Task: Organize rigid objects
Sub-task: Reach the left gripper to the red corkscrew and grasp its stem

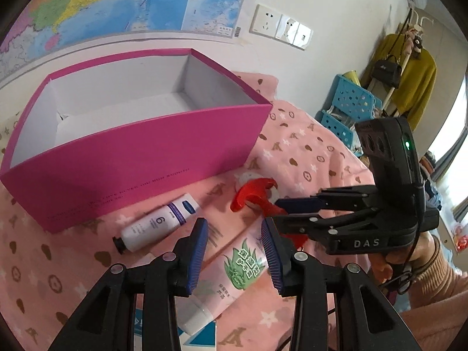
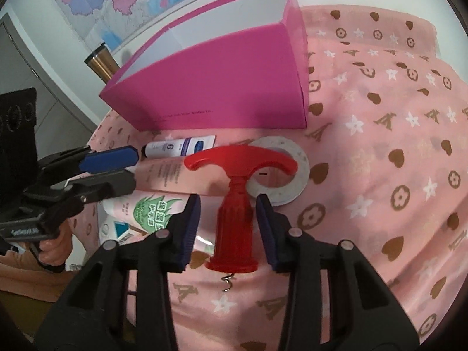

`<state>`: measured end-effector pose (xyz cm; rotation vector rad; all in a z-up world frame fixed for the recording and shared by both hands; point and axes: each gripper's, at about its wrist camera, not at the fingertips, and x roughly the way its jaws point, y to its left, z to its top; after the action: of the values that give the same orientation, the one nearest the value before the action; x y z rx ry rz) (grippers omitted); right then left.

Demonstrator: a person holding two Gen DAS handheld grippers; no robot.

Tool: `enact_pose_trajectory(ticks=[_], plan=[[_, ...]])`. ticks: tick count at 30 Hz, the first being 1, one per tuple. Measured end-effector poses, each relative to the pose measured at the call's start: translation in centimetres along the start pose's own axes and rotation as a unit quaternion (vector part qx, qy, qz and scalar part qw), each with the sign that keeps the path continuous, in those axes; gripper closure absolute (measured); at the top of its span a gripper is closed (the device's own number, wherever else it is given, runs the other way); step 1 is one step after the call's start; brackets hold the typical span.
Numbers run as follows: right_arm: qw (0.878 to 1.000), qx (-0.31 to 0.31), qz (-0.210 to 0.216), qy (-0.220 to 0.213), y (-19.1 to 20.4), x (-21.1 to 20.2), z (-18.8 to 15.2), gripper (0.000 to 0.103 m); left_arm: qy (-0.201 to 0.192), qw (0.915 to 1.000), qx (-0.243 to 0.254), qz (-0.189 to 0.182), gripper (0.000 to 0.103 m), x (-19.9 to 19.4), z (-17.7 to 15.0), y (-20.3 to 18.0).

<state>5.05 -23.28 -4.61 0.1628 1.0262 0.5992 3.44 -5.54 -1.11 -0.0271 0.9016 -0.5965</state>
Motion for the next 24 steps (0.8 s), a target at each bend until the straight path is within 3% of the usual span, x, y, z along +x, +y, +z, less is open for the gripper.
enact_pose_trajectory(ticks=[5,10,24], plan=[[1.0,-0.005,-0.018,0.002,-0.1,0.1,0.0,0.076,0.005,1.0,0.005,-0.003,0.065,0.2,-0.4,-0.6],[1.0,-0.007,-0.022,0.0,0.1,-0.1,-0.1,0.076,0.012,0.9998,0.014,-0.011,0.065,0.6,-0.7,-1.3],[0.998,0.011,0.054,-0.031,0.7,-2.1,-0.7,0.076,0.06,0.9941,0.031,-0.085,0.065,3.7,-1.4,-3.6]])
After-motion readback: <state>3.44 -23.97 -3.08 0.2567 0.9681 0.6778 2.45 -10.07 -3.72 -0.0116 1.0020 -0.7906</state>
